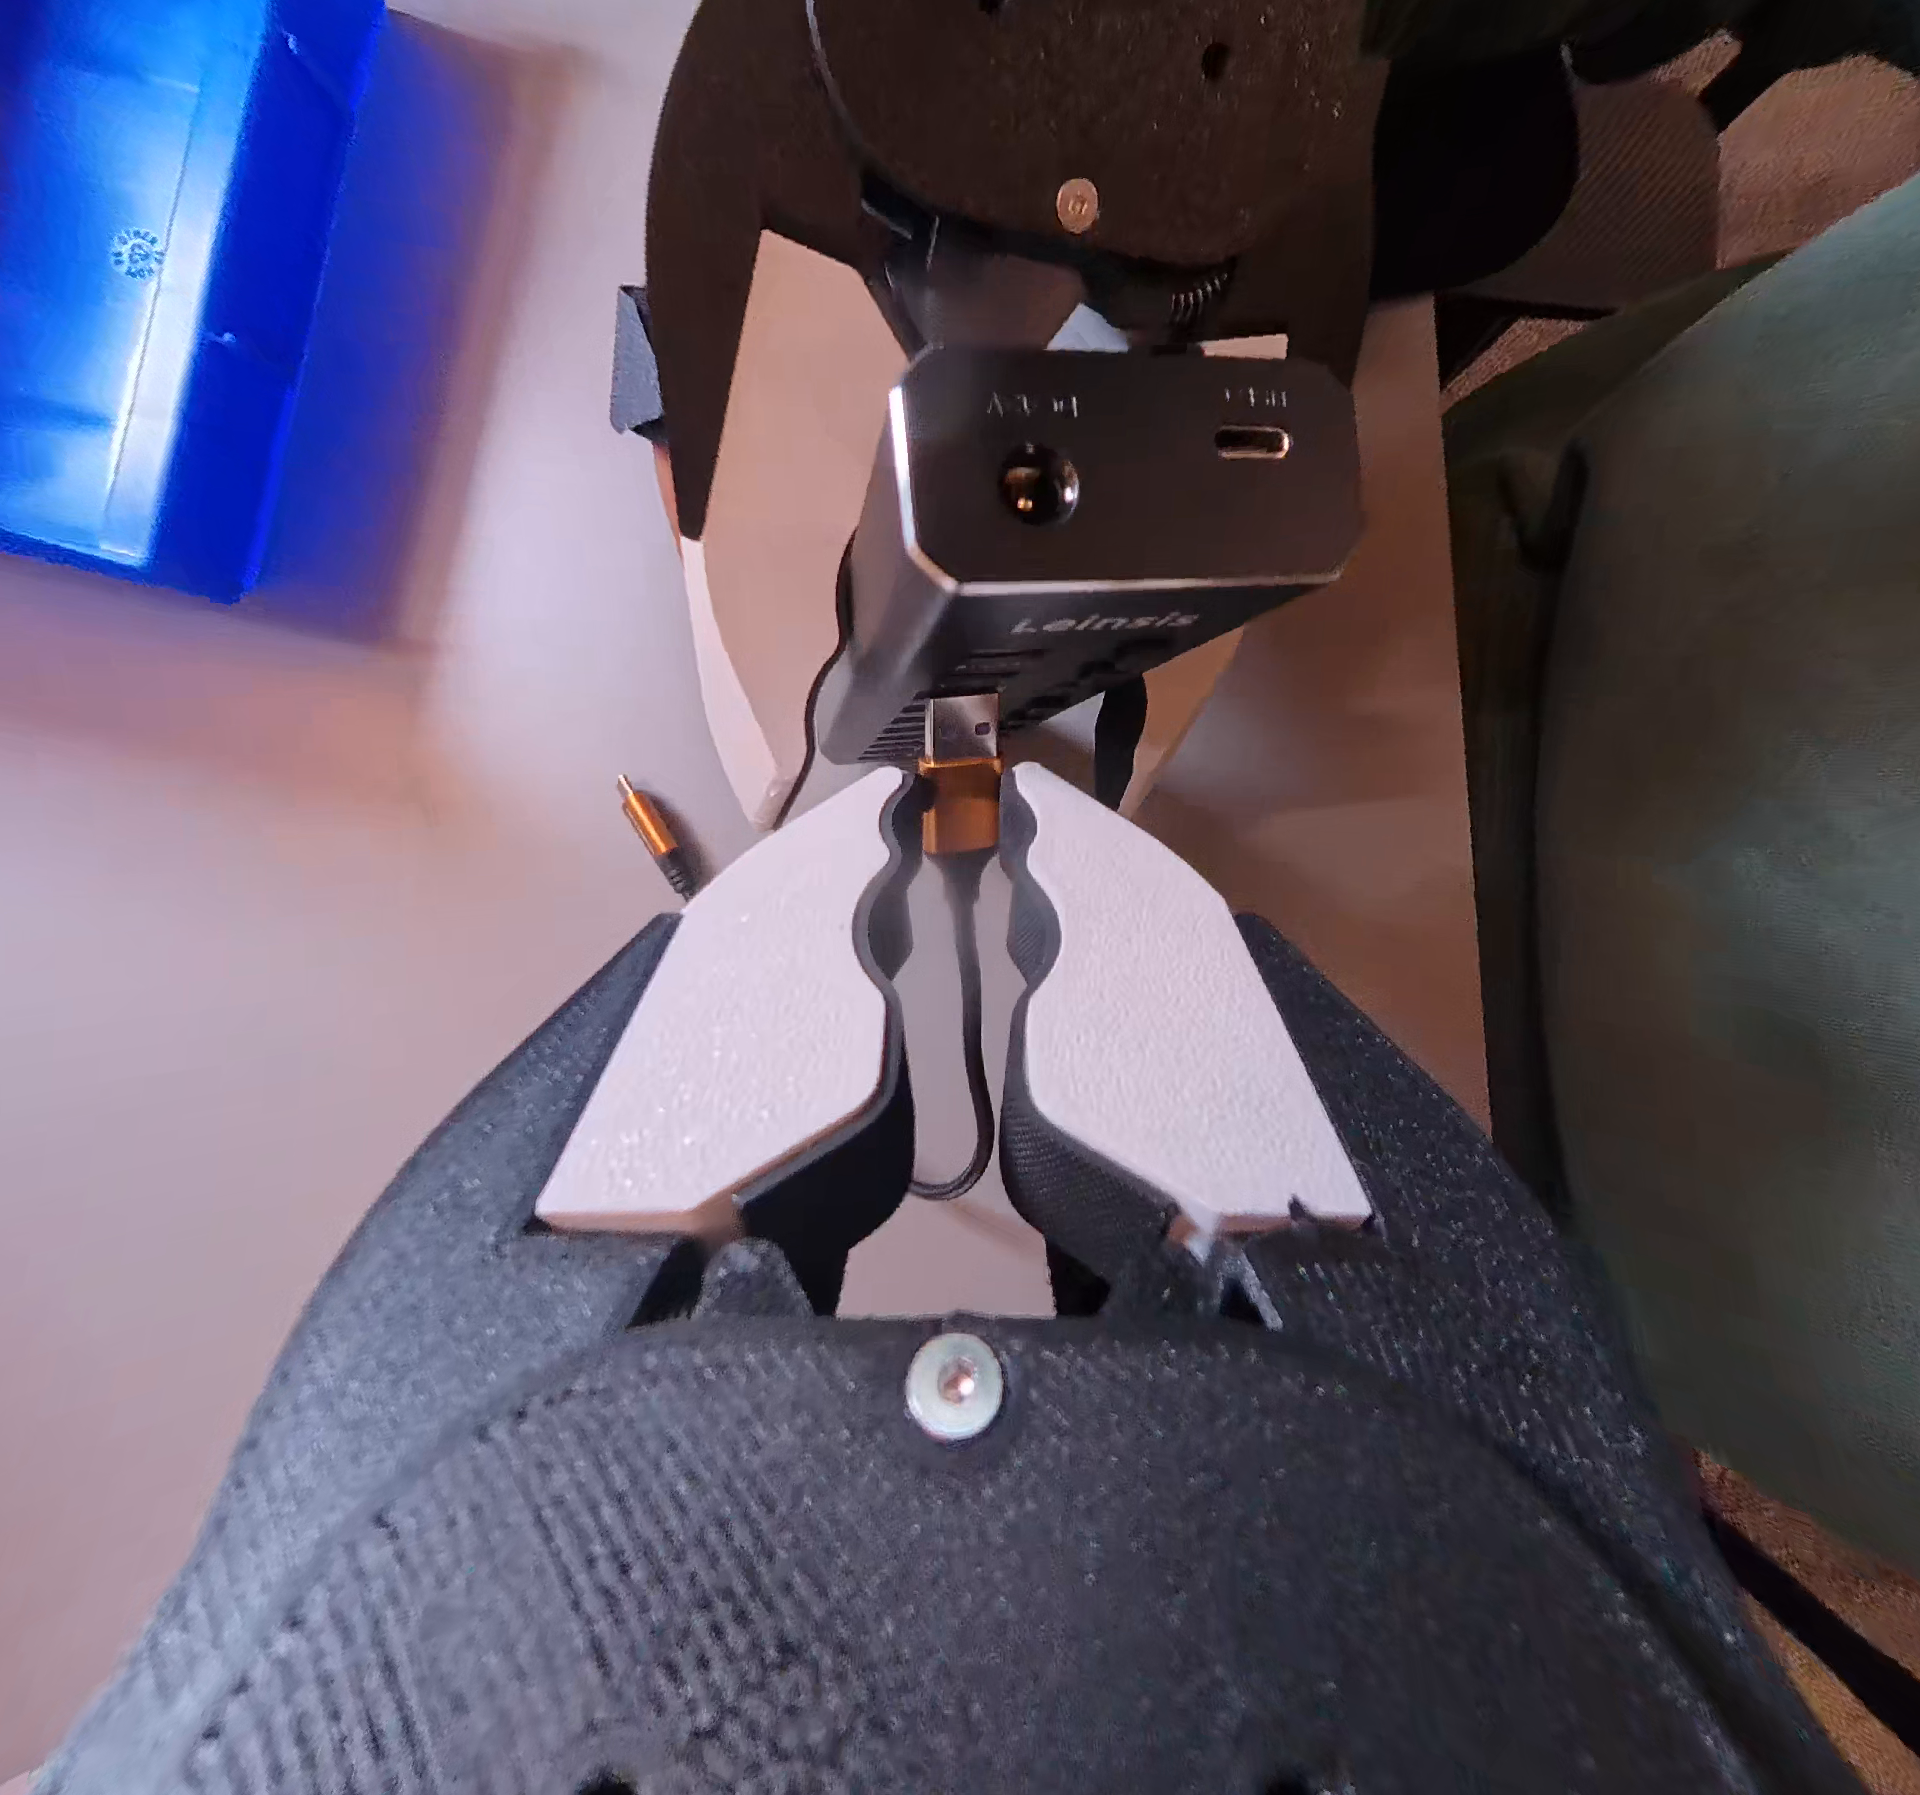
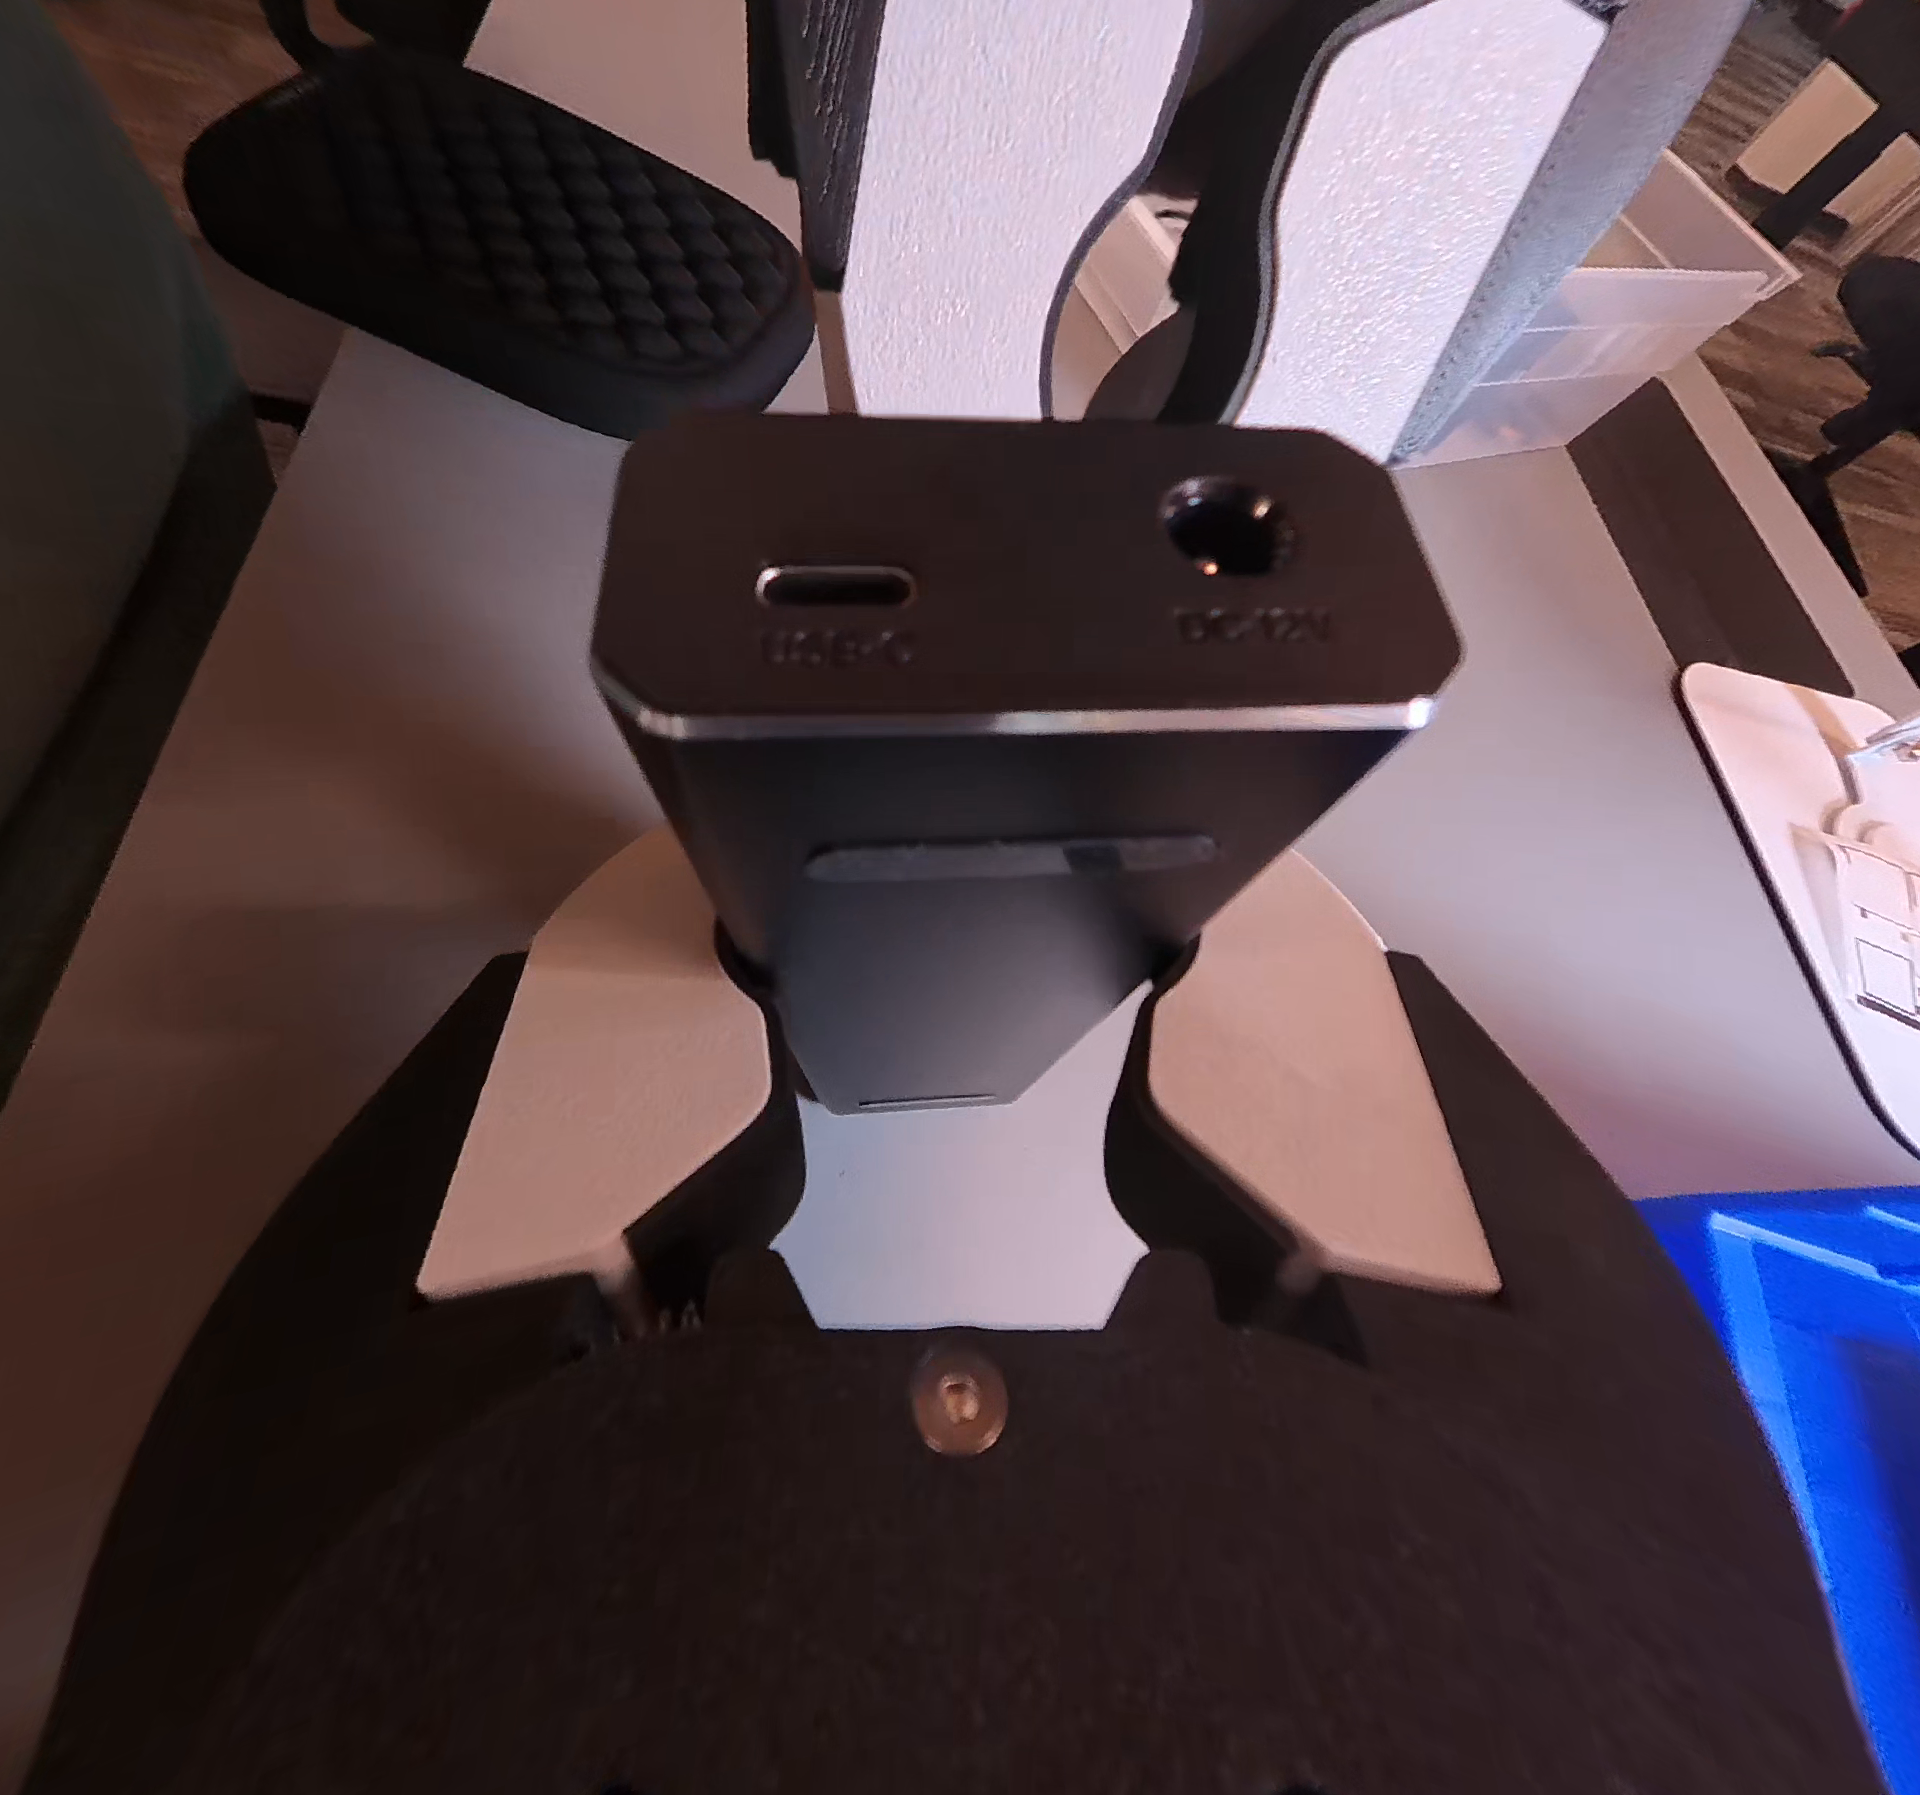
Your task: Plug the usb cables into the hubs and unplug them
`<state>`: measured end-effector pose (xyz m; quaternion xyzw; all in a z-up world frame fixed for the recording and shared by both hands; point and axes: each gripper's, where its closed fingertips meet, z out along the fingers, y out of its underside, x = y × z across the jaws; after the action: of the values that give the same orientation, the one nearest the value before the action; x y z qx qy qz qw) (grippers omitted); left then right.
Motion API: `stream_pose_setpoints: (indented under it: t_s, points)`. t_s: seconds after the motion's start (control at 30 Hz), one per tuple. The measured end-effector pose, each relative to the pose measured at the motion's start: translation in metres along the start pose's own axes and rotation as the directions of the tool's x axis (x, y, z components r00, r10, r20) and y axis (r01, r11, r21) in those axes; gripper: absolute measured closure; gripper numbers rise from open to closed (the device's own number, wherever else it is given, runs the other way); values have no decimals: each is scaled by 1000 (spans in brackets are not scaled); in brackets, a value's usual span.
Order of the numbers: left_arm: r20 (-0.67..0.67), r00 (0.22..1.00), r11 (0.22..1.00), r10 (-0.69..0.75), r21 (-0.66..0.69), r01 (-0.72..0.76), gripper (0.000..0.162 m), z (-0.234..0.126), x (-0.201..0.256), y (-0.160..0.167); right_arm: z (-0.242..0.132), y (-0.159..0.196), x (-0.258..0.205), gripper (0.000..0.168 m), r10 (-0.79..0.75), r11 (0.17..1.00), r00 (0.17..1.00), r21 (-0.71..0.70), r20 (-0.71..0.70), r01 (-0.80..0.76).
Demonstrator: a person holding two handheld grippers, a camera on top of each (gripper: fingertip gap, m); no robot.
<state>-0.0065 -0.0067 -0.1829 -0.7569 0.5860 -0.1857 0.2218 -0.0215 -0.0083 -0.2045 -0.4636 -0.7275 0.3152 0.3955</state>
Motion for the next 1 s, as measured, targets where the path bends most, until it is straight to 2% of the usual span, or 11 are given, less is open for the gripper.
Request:
stream_pose_setpoints:
  t_s: [0.2, 0.37, 0.63, 1.0]
  points:
    - [-5, 1000, 1000, 16, -21, -16, 148, -4, 2, -6, -1, 3, 0, 96, -51, 997, 998, -51, -30, 49]
    - [-6, 1000, 997, 8, 73, -7, 148, -7, 0, -15, -8, -1, 5, 97, -35, 999, 998, -28, -54, 34]
    - [25, 999, 991, 23, 135, -26, 148, -4, -4, -19, -9, 2, 8, 97, -5, 1000, 999, -16, -39, 4]
    - [53, 998, 993, 32, 111, -37, 149, 0, -7, -11, -1, 10, 10, 97, -50, 993, 996, -108, -78, 41]
